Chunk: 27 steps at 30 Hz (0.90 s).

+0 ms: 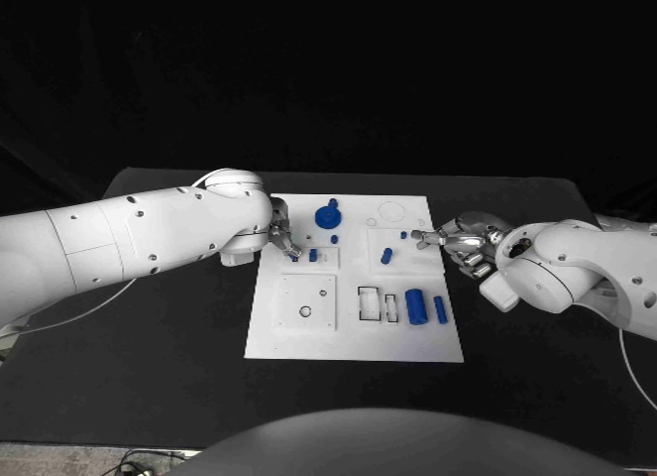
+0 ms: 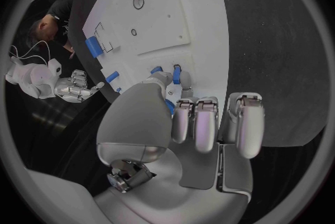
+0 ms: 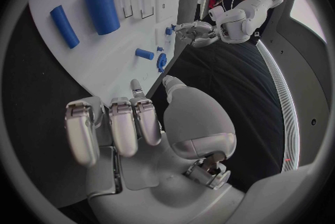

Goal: Assemble the parts on the task board

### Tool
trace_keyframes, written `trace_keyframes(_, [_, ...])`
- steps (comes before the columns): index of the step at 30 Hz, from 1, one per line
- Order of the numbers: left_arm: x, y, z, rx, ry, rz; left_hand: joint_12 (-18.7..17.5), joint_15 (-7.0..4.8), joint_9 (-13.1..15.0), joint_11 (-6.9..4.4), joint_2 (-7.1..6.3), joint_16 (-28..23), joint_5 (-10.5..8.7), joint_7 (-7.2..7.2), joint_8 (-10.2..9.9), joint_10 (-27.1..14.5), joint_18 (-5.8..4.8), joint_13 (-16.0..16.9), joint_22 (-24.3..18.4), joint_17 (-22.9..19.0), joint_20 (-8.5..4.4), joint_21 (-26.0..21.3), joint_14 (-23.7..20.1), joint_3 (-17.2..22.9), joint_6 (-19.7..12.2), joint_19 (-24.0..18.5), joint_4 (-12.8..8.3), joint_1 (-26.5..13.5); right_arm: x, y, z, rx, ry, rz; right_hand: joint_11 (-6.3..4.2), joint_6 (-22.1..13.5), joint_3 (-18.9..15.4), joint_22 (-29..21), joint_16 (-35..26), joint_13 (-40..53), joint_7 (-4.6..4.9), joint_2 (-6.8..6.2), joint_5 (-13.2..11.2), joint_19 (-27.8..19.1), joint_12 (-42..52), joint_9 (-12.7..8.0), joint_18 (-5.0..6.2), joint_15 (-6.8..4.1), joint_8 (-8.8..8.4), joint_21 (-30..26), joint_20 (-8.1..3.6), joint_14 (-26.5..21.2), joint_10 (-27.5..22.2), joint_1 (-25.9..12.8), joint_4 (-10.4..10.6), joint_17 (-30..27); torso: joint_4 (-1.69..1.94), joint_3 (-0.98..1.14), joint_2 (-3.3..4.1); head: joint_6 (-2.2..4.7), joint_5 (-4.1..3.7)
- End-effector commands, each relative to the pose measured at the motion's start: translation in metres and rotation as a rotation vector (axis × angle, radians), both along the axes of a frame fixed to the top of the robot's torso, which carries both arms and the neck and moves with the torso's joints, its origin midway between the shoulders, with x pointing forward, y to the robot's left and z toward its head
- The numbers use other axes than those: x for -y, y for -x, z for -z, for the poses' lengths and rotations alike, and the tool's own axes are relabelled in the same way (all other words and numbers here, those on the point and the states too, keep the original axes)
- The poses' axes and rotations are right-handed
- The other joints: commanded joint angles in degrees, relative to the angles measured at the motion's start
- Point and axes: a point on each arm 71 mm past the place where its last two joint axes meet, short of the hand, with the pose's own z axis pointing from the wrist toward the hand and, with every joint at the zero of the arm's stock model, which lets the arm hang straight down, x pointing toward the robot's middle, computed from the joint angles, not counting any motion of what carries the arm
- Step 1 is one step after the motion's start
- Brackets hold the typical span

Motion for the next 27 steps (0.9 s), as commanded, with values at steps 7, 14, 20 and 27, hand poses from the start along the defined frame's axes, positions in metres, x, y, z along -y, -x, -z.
trace_keyframes(7, [-0.0082, 0.0013, 0.0009, -0.024, -0.103, -0.09, 0.1, -0.34, 0.0, 0.13, 0.43, 0.1, -0.31, 0.1, -0.2, 5.9, -0.43, 15.1, 15.1, 15.1, -0.42, 0.1, 6.0, 0.3, -0.3, 6.1, 0.1, -0.1, -0.0013, 0.0001, 0.0002, 0.003, 0.003, -0.011, 0.54, -0.4, -0.4, 15.1, 0.2, 15.1, -0.03, 0.01, 0.3, 5.9, 0.2, 0.0, -0.39, 0.42, 0.36, 0.3, 0.32, 6.0, 5.9, 0.5, 0.1, 15.1, 0.02, -0.02, -0.04, 0.0, 0.33])
trace_keyframes(14, [-0.0073, 0.0008, 0.0012, -0.025, -0.099, -0.086, 0.1, -0.33, 0.0, 0.14, 0.47, 0.1, -0.33, 0.1, -0.2, 5.9, -0.43, 15.1, 15.1, 15.1, -0.42, 0.1, 6.0, 0.3, -0.3, 6.1, 0.1, -0.1, -0.0016, -0.0002, 0.0003, 0.004, 0.003, -0.011, 0.54, -0.4, -0.4, 15.1, 0.2, 15.1, -0.03, 0.01, 0.3, 5.9, 0.2, 0.0, -0.39, 0.42, 0.36, 0.3, 0.32, 6.0, 5.9, 0.5, 0.1, 15.1, 0.02, -0.04, -0.04, 0.0, 0.06])
trace_keyframes(20, [-0.0061, 0.0008, 0.0017, -0.029, -0.095, -0.083, 0.1, -0.33, -0.1, 0.15, 0.48, 0.1, -0.37, 0.12, -0.2, 5.9, -0.43, 15.1, 15.1, 15.1, -0.42, 0.1, 6.0, 0.3, -0.3, 6.1, 0.1, -0.2, -0.002, -0.0004, 0.0003, 0.005, 0.003, -0.012, 0.54, -0.4, -0.4, 15.1, 0.2, 15.1, -0.03, 0.01, 0.3, 5.9, 0.2, 0.0, -0.39, 0.42, 0.36, 0.3, 0.32, 6.0, 5.9, 0.5, 0.1, 15.1, 0.01, 0.05, -0.04, 0.0, 0.2])
trace_keyframes(27, [-0.0048, 0.0029, 0.0023, -0.038, -0.095, -0.076, 0.1, -0.31, -0.1, 0.17, 0.52, 0.1, -0.41, 0.15, -0.3, 5.9, -0.43, 15.1, 15.1, 15.1, -0.42, 0.1, 6.0, 0.3, -0.3, 6.1, 0.1, -0.3, -0.0026, -0.0004, 0.0003, 0.006, 0.002, -0.013, 0.54, -0.4, -0.4, 15.1, 0.2, 15.1, -0.03, 0.01, 0.3, 5.9, 0.2, 0.0, -0.39, 0.42, 0.36, 0.3, 0.32, 6.0, 5.9, 0.5, 0.1, 15.1, 0.02, 0.05, -0.04, 0.0, 0.18])
